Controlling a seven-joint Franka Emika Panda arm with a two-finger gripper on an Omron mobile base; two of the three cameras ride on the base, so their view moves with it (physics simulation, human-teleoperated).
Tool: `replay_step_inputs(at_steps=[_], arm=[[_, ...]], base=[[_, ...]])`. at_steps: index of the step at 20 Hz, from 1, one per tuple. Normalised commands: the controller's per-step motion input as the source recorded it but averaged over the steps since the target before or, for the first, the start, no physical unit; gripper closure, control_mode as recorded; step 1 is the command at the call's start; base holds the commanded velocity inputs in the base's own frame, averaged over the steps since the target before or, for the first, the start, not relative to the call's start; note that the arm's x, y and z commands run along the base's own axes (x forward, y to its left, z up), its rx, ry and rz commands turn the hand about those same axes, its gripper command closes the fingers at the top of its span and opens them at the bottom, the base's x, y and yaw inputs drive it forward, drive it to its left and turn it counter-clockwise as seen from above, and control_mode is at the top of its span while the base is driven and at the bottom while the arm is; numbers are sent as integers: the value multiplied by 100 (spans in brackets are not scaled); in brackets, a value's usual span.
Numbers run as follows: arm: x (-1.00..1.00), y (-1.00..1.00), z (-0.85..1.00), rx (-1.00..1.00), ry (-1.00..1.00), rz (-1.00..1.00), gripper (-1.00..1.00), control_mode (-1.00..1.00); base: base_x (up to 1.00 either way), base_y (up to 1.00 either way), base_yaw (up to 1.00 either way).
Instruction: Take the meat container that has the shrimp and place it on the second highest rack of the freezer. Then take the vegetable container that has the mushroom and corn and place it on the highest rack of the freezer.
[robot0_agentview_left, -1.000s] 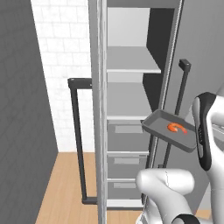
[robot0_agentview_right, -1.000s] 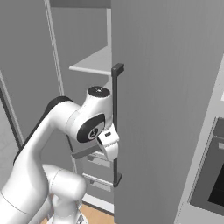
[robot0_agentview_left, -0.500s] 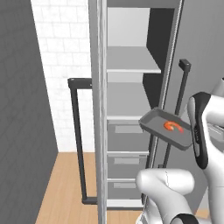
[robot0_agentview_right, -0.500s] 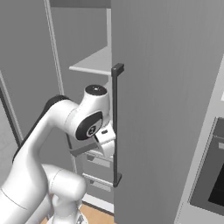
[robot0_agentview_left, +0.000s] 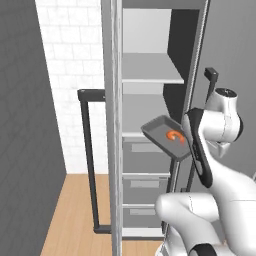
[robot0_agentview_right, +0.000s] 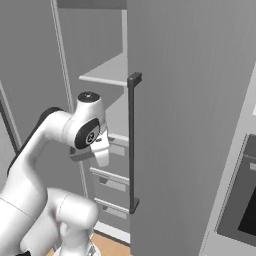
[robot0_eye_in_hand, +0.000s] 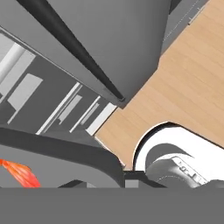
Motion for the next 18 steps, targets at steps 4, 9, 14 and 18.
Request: replay_step_inputs(at_steps=[4,9,14,18], arm=[[74,13,-1,0,0,-12,100,-100],[77,9,0,0,0,-24,100,-100],[36,5,-4,0,0,-19,100,-100],[31,9,-28,0,0,-9,100,-100]], base=[[0,0,0],[0,0,0],[0,0,0],[0,0,0]])
